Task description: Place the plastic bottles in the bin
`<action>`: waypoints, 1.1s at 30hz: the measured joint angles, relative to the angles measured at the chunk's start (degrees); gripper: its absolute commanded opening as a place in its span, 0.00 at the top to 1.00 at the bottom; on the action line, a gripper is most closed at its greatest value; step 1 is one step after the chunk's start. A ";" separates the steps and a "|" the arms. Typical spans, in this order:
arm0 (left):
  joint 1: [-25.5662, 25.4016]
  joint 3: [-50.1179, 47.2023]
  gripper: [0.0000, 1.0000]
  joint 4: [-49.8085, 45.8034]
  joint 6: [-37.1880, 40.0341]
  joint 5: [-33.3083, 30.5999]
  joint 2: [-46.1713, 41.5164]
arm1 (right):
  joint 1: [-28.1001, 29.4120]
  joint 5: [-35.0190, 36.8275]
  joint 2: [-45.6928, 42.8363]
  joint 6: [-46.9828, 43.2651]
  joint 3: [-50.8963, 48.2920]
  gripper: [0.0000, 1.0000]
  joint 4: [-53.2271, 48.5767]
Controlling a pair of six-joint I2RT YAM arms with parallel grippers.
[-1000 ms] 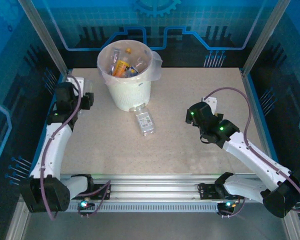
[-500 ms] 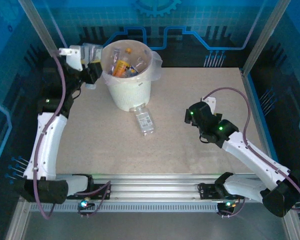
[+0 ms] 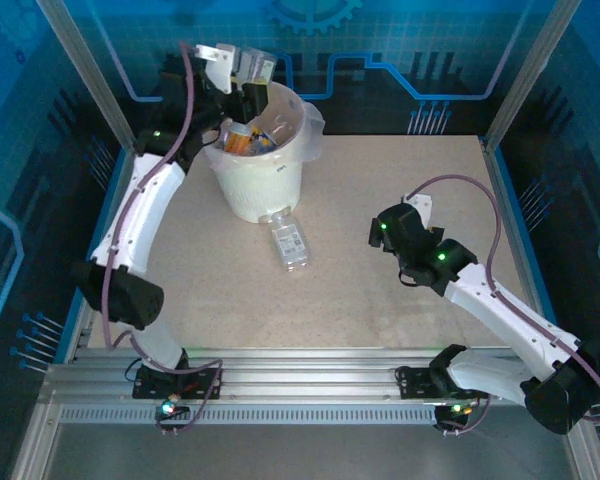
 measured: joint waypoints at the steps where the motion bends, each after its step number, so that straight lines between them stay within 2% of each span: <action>1: -0.33 1.18 0.77 -0.07 -0.02 -0.24 1.38 | 0.00 0.00 0.00 0.07 0.00 0.00 0.00; 14: -2.97 8.74 0.71 -5.01 -1.33 -7.41 12.76 | 0.00 0.00 0.00 0.68 0.00 0.00 -0.24; 22: -3.37 10.32 0.67 -8.46 -1.29 -12.09 15.63 | 0.00 0.00 0.00 0.90 0.00 0.00 -0.46; 29: -3.37 10.32 0.55 -9.84 -1.29 -14.19 18.12 | 0.00 0.00 0.00 0.92 0.00 0.00 -0.48; 33: -3.39 10.32 0.40 -9.99 -1.29 -14.21 18.51 | 0.00 0.00 0.00 0.90 0.00 0.00 -0.50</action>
